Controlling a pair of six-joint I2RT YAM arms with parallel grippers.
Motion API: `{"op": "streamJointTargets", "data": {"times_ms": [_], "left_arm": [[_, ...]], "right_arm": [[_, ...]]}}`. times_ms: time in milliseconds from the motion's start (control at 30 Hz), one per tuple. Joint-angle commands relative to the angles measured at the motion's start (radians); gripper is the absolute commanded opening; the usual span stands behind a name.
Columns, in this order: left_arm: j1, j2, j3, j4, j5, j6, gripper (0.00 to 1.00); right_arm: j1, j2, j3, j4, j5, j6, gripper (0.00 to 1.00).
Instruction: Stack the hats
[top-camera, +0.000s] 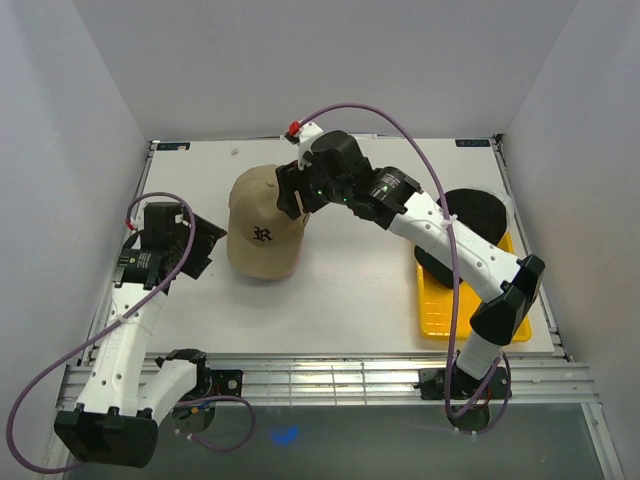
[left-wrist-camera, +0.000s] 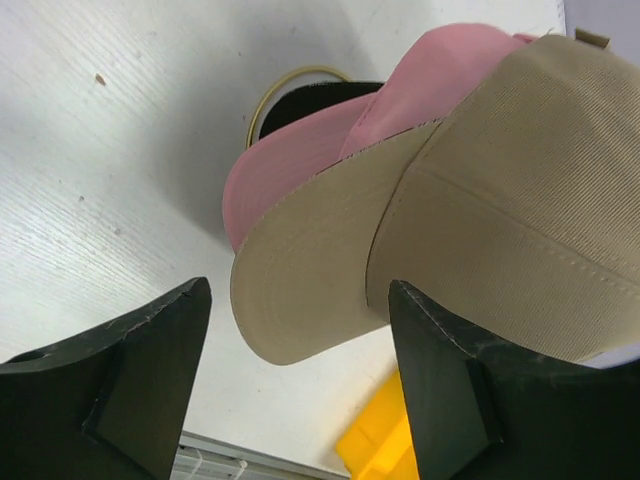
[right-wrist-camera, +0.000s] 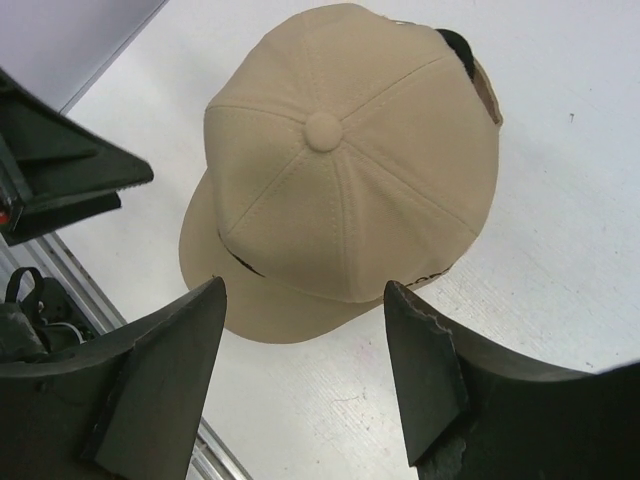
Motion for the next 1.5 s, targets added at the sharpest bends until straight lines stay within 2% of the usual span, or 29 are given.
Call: {"op": "streamJointTargets", "data": {"times_ms": [0, 200, 367, 533, 700, 1167, 1467], "left_arm": [[0.028, -0.067, -0.073, 0.091, 0.144, -0.012, 0.82], [0.03, -0.208, -0.238, 0.123, 0.216, -0.078, 0.84], [0.03, -0.337, -0.404, 0.21, 0.302, -0.17, 0.87], [0.03, -0.449, -0.511, 0.282, 0.302, -0.221, 0.9], [0.03, -0.432, -0.541, 0.31, 0.307, -0.225, 0.92], [0.03, -0.442, -0.666, 0.522, 0.321, -0.287, 0.93], [0.03, -0.442, -0.687, 0.588, 0.31, -0.299, 0.85]], "right_arm": [[-0.048, 0.006, 0.058, 0.031, -0.117, 0.019, 0.7], [-0.078, 0.075, 0.155, 0.008, -0.187, 0.008, 0.7], [-0.081, 0.133, 0.251, -0.006, -0.207, -0.013, 0.73], [-0.087, 0.196, 0.307, -0.008, -0.204, -0.027, 0.74], [-0.087, 0.224, 0.305, 0.0, -0.154, -0.036, 0.74], [-0.087, 0.285, 0.324, 0.018, -0.16, -0.041, 0.73], [-0.088, 0.302, 0.322, 0.018, -0.164, -0.044, 0.7]]}}
